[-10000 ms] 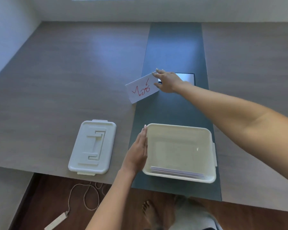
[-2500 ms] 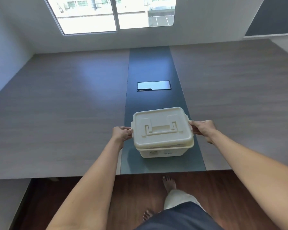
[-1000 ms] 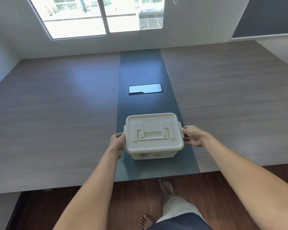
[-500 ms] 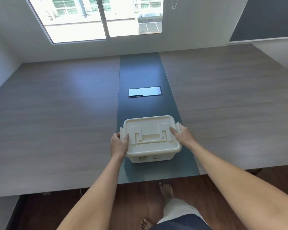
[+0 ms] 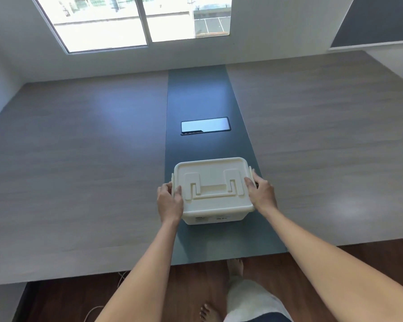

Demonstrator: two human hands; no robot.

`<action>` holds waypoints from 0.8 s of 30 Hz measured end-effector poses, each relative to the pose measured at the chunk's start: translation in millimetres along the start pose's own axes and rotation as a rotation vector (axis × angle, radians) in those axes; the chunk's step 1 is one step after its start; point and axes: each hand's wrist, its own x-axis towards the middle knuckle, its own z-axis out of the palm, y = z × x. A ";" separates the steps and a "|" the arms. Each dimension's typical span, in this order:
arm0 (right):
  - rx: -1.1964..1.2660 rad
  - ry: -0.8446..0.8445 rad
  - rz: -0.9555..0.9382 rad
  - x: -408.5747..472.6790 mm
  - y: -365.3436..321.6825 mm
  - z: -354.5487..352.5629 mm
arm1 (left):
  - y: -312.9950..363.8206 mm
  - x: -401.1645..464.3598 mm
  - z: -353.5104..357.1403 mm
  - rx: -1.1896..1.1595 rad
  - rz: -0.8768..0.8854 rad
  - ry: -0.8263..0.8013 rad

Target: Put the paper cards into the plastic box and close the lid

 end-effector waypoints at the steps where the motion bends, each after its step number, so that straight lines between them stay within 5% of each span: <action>1: -0.003 0.000 -0.004 7.6 -1.9 1.0 | 1.5 7.1 3.3 -0.005 -0.003 -0.004; 14: -0.015 -0.029 0.006 101.1 -40.4 16.7 | 33.0 96.6 29.2 0.049 -0.035 -0.044; 24: -0.088 -0.049 -0.093 82.9 -24.5 3.0 | 14.5 59.1 23.0 0.053 0.044 -0.046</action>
